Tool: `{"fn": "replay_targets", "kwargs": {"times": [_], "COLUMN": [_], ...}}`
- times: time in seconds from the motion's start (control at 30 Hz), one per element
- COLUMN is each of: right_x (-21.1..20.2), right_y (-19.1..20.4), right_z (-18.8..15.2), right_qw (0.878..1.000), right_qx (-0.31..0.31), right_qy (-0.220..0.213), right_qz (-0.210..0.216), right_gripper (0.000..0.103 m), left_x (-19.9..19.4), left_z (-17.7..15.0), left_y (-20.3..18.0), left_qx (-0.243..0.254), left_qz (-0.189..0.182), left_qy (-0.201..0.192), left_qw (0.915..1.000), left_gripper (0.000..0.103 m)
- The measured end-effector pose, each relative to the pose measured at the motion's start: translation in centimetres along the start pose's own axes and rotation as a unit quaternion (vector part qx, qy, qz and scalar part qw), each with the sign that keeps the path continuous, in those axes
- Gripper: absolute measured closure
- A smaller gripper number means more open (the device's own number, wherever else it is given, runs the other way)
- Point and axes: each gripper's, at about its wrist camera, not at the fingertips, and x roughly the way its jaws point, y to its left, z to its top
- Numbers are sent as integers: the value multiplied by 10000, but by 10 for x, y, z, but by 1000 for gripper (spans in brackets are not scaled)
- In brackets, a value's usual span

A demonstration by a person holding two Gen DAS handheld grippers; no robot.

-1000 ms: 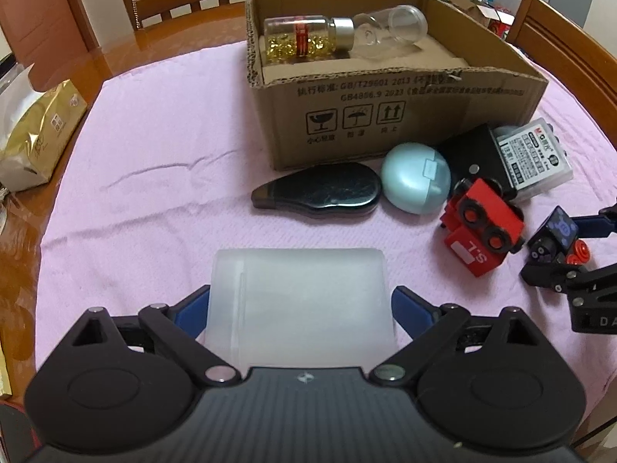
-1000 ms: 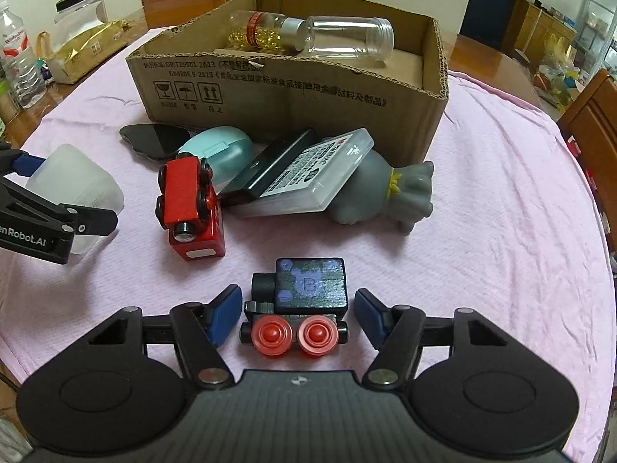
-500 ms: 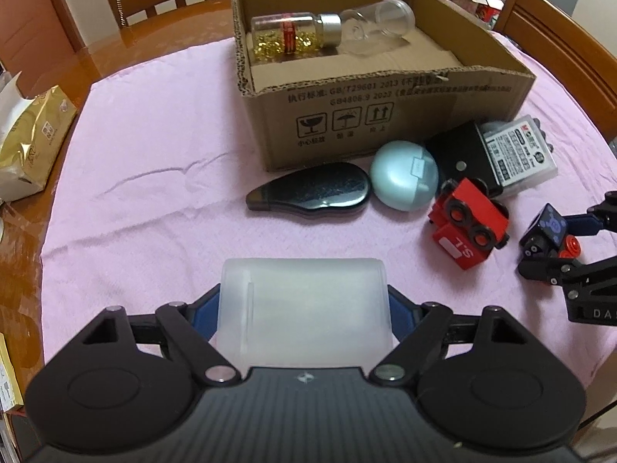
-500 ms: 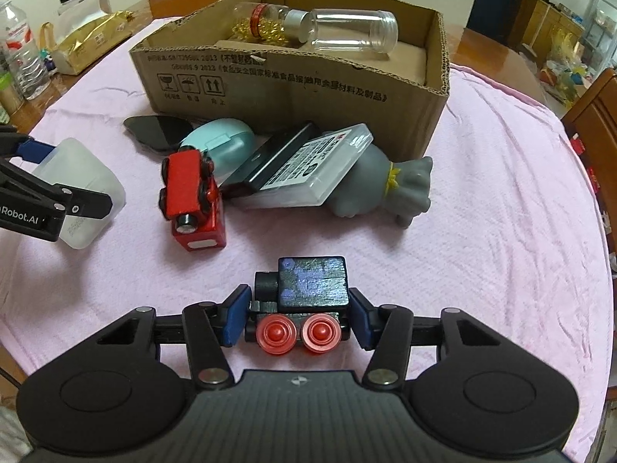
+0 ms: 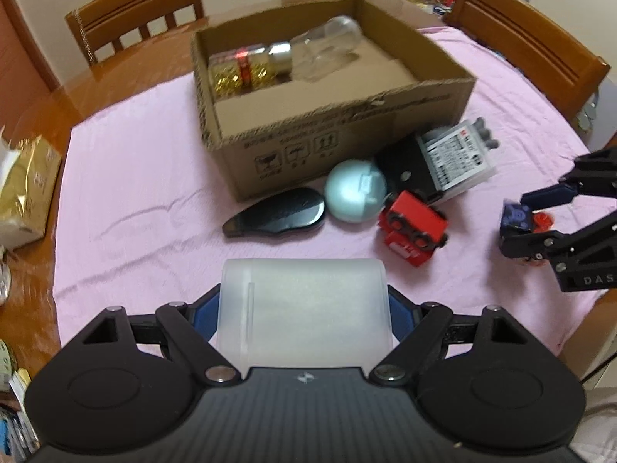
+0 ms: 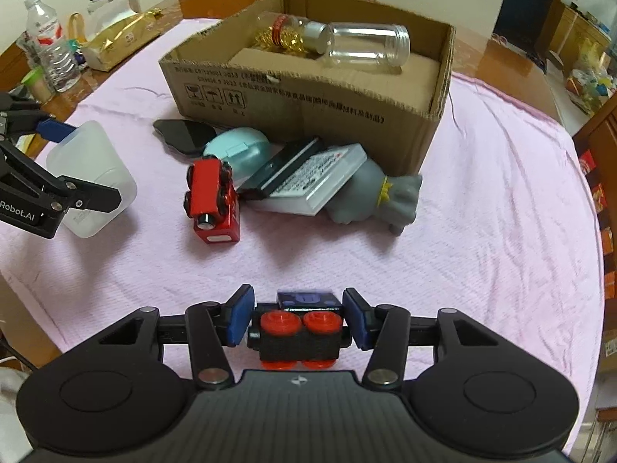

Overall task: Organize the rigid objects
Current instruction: 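Carry both into the cardboard box and open both tools to release them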

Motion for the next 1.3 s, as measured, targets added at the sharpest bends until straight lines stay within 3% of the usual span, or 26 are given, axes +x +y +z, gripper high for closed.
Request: {"fn": "replay_targets", "kwargs": {"times": [0.3, 0.33, 0.37, 0.4, 0.5, 0.53, 0.57, 0.87, 1.03, 1.07, 1.3], "right_x": [-17, -19, -21, -23, -26, -26, -26, 21, 35, 35, 17], "right_y": [-5, -5, -6, -8, -11, -11, -12, -10, -1, -1, 0], "right_z": [10, 12, 14, 16, 20, 19, 18, 0, -4, -5, 2], "right_qw": [9995, 9995, 9996, 9996, 9996, 9997, 9998, 9988, 9989, 9991, 9996], "right_qx": [-304, -295, -295, -269, -282, -256, -202, 458, 298, 276, 38], "right_qy": [-27, -55, -30, -19, -20, -21, -66, 122, 184, 144, 100], "right_qz": [-29, -24, 11, 28, 29, 18, -10, -142, -299, -290, -271], "right_gripper": [52, 71, 78, 78, 68, 50, 38, 38, 40, 45, 45], "left_x": [-20, -21, -23, -24, -25, -25, -25, -19, -19, -19, -24], "left_z": [21, 24, 27, 29, 34, 34, 35, 33, 34, 34, 43], "left_y": [-8, -9, -9, -9, -10, -11, -11, -12, -10, -10, -6], "left_qx": [254, 262, 276, 299, 330, 330, 337, 381, 374, 369, 420], "left_qz": [-33, -27, -21, -23, 7, -1, -17, -18, -6, -10, 9], "left_qy": [-339, -371, -410, -456, -554, -564, -567, -475, -455, -455, -529], "left_qw": [9991, 9990, 9988, 9985, 9979, 9979, 9978, 9981, 9983, 9983, 9977], "left_gripper": [21, 21, 21, 21, 21, 21, 21, 21, 21, 21, 21]}}
